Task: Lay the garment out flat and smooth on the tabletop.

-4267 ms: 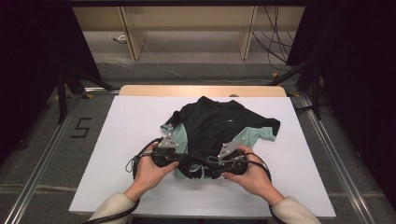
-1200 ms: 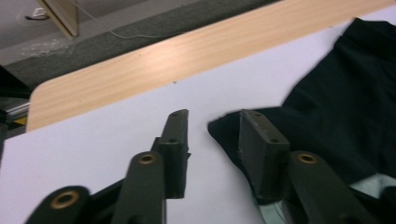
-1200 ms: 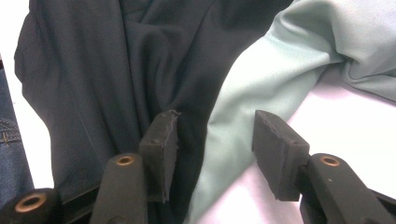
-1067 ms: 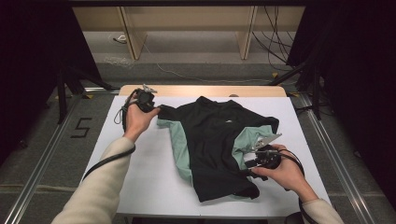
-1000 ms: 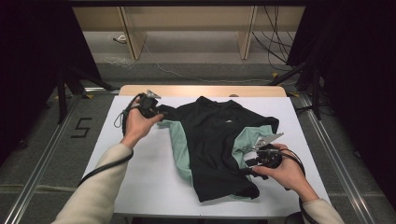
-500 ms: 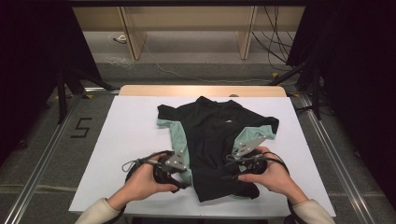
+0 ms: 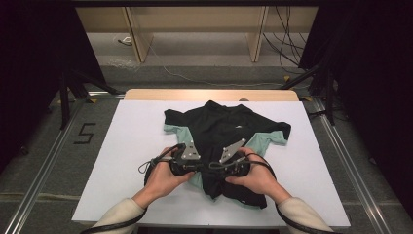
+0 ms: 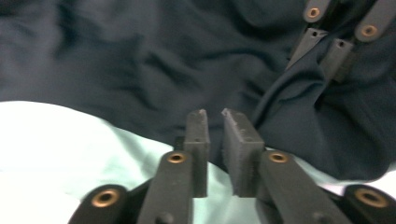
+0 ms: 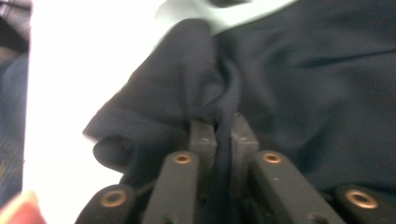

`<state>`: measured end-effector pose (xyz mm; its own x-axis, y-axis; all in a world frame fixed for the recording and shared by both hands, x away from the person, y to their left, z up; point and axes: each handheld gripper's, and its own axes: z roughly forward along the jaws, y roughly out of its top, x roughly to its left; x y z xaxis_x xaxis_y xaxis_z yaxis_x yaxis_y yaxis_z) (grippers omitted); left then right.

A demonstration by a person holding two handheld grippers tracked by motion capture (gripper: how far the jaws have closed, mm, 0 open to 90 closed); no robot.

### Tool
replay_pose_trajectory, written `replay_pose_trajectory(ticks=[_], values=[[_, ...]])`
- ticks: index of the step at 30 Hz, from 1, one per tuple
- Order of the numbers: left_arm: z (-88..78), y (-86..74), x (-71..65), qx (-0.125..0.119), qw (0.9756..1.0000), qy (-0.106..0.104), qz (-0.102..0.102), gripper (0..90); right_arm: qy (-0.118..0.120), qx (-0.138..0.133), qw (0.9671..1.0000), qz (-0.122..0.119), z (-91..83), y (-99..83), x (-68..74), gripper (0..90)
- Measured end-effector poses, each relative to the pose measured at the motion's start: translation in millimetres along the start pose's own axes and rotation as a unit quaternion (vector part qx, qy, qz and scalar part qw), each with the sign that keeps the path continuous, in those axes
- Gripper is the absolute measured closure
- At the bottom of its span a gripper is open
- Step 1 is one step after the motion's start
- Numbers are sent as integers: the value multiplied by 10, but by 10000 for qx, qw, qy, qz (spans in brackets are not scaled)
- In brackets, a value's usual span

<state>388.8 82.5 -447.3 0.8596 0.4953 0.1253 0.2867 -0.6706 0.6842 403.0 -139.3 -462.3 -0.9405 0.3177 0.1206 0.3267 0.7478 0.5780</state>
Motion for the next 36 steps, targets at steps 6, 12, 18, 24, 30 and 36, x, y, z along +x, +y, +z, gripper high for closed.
replay_pose_trajectory(ticks=[6, 12, 18, 24, 30, 36], values=[[-93, -52, -87, -21, 9996, -180, 210, 600, -429, -624, 9932, 880, -95, 2, -357, 854], [48, 33, -342, 91, 9950, -586, 803, 515, -581, -685, 9857, 1427, -65, -48, -549, 852], [307, 139, -393, 174, 9896, -154, 1422, 400, -559, -656, 9854, 1465, -54, -59, -557, 851], [501, 218, -358, 217, 9887, 67, 1483, 431, -522, -565, 9859, 1485, -34, -69, -553, 849], [482, 239, -249, 261, 9944, 121, 1018, 732, -482, -558, 9864, 1468, -34, -70, -531, 798], [-48, 204, -145, 63, 9986, -67, 516, 791, -530, -775, 9885, 1189, -292, -108, -400, 558]])
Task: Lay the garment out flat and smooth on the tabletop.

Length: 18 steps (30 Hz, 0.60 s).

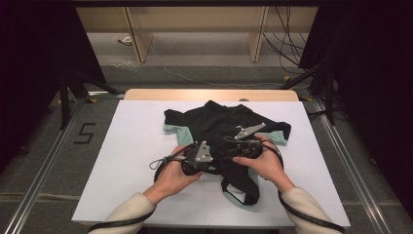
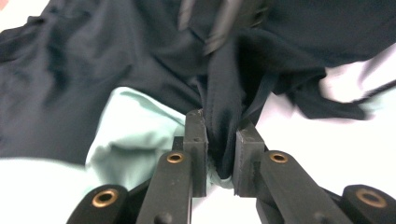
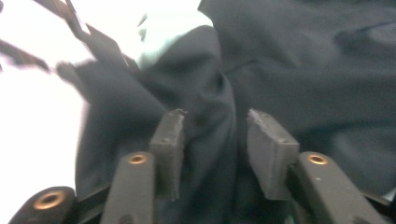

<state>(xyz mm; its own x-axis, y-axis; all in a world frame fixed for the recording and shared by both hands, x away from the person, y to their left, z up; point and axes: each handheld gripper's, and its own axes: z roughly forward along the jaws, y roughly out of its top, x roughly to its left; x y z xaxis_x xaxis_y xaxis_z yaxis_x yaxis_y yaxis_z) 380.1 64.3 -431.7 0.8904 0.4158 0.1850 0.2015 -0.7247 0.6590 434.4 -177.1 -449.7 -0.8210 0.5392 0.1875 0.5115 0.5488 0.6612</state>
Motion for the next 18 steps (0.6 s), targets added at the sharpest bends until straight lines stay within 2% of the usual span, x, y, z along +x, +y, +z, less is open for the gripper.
replay_pose_trajectory(ticks=[2, 5, 8, 10, 14, 18], values=[[-215, -70, -19, -57, 10000, -35, -69, 791, -31, -5, 10000, -13, -155, -60, 23, 546], [-559, -281, -119, -96, 9993, -263, -253, 791, -85, 14, 9998, 205, -359, -207, 33, 545], [-774, -494, -256, 4, 9991, -311, -278, 791, -118, 231, 9988, 424, -485, -404, 57, 548], [-856, -621, -343, 173, 9990, -359, -216, 791, -78, 403, 9976, 562, -522, -519, 80, 550], [-848, -812, -517, 449, 9974, -552, -117, 788, 13, 766, 9939, 790, -493, -696, 158, 551], [-696, -910, -610, 696, 9954, -660, -14, 784, 180, 1034, 9898, 961, -389, -704, 259, 548]])
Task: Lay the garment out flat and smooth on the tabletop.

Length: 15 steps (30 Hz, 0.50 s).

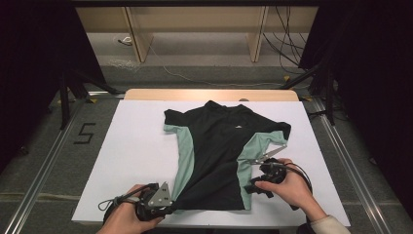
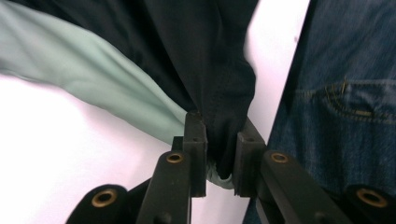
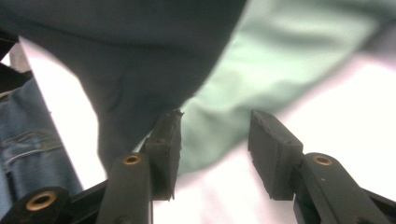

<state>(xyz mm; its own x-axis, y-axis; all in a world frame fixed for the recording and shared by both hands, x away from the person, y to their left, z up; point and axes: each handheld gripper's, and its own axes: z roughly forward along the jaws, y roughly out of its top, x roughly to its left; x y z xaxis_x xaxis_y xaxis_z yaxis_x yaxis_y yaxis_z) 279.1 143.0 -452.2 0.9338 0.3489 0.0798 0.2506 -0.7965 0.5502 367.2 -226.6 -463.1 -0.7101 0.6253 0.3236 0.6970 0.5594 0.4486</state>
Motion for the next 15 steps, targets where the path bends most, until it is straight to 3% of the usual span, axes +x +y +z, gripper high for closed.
replay_pose_trajectory(ticks=[2, 5, 8, 10, 12, 15], values=[[27, -6, 22, 60, 10000, -6, -14, 782, -52, 155, 9998, -103, 57, 5, 73, 548], [32, -19, 66, 45, 10000, -38, -77, 779, -403, 310, 9983, -276, 107, -2, 177, 552], [37, -21, 80, 60, 9999, -48, -71, 778, -908, 407, 9931, -627, 134, -6, 283, 649], [50, -18, 83, 80, 9999, -89, -76, 777, -1107, 491, 9894, -804, 146, 3, 324, 714], [59, -16, 91, 94, 9998, -125, -78, 778, -1110, 611, 9882, -857, 144, 16, 340, 828], [62, -15, 102, 90, 9998, -168, -79, 778, -1035, 673, 9871, -1016, 144, 18, 347, 876]])
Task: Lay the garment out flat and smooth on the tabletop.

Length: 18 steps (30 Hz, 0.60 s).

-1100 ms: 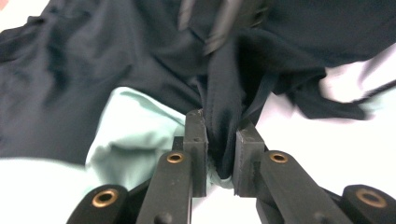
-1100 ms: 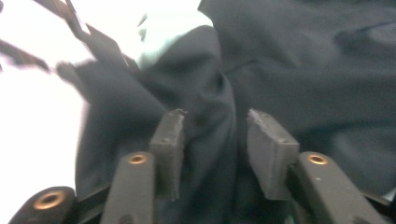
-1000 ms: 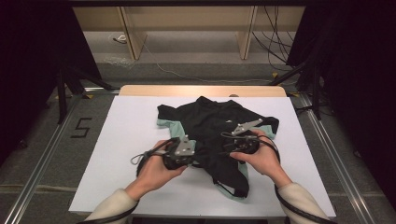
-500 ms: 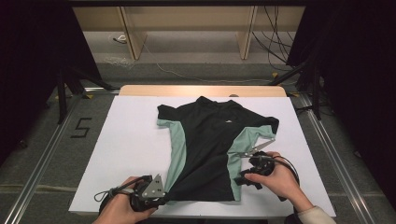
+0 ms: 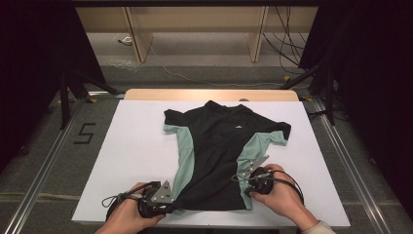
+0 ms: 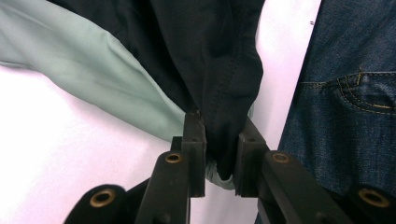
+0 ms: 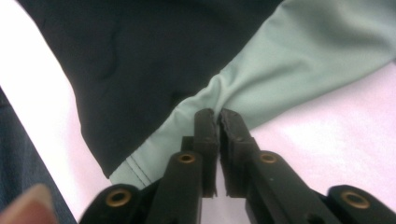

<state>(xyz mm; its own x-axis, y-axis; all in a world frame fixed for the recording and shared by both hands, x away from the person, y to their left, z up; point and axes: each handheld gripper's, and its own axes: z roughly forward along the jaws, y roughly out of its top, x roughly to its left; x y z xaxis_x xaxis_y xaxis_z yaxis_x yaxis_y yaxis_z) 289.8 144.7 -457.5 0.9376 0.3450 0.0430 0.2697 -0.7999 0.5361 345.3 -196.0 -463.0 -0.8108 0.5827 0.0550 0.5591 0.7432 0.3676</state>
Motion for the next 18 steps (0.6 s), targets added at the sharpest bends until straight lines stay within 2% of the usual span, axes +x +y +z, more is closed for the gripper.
replay_pose_trajectory(ticks=[3, 7, 9, 12, 16, 18], values=[[-3, 8, -4, 2, 10000, -52, 13, 780, 76, 106, 9999, -41, -23, -2, -19, 891], [-4, 42, -54, -11, 9998, -128, 130, 780, 166, 525, 9982, -223, -127, -50, -63, 893], [0, 65, -77, 43, 9996, -152, 233, 780, 274, 791, 9959, -334, -190, -93, -70, 893], [4, 98, -115, 84, 9992, -146, 376, 780, 466, 1083, 9909, -647, -246, -148, -73, 892], [-19, 131, -147, 126, 9984, -229, 508, 767, 726, 1341, 9850, -808, -286, -192, -47, 892], [-45, 143, -144, 14, 9982, -313, 519, 715, 824, 1465, 9819, -878, -292, -202, -30, 891]])
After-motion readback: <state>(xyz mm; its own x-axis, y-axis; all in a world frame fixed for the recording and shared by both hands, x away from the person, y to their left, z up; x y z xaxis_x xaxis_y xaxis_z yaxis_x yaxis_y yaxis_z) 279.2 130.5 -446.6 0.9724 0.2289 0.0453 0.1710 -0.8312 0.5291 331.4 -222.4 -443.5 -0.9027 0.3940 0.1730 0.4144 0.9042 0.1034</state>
